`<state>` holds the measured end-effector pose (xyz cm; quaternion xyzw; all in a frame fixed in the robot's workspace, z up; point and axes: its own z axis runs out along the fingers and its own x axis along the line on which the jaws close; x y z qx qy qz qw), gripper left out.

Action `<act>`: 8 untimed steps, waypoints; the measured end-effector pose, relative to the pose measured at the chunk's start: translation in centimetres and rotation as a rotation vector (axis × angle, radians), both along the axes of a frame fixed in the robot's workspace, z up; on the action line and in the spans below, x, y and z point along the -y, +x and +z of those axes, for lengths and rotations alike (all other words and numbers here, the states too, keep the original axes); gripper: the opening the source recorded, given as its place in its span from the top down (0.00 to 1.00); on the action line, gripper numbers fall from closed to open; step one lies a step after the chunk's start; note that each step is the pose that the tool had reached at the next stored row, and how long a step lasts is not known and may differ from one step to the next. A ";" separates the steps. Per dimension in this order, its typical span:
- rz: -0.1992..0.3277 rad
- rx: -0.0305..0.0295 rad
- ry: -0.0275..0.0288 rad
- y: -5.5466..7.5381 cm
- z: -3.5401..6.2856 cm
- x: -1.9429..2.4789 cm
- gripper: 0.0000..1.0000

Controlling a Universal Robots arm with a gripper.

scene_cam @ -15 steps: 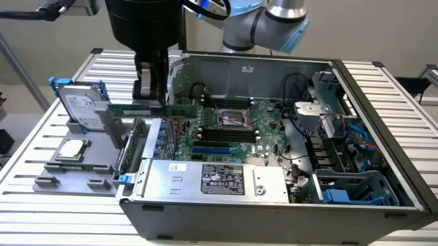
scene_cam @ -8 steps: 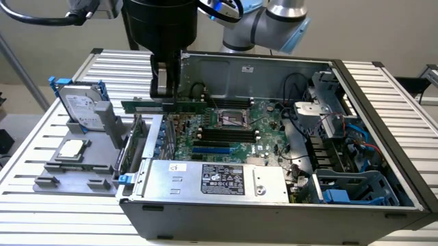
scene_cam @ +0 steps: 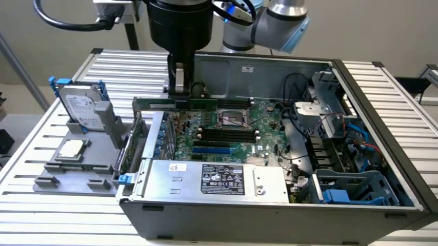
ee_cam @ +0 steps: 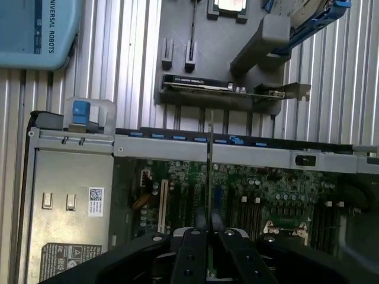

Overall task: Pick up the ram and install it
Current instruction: 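Pick up the ram and move it above insertion slot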

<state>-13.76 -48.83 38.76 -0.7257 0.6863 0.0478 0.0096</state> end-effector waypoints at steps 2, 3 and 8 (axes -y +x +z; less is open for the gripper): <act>0.000 -0.0001 0.0008 0.5 -0.28 -0.40 0.86; 0.000 0.0000 0.0013 0.7 -0.42 -0.58 0.86; 0.000 0.0000 0.0015 2.3 -0.60 -1.27 0.86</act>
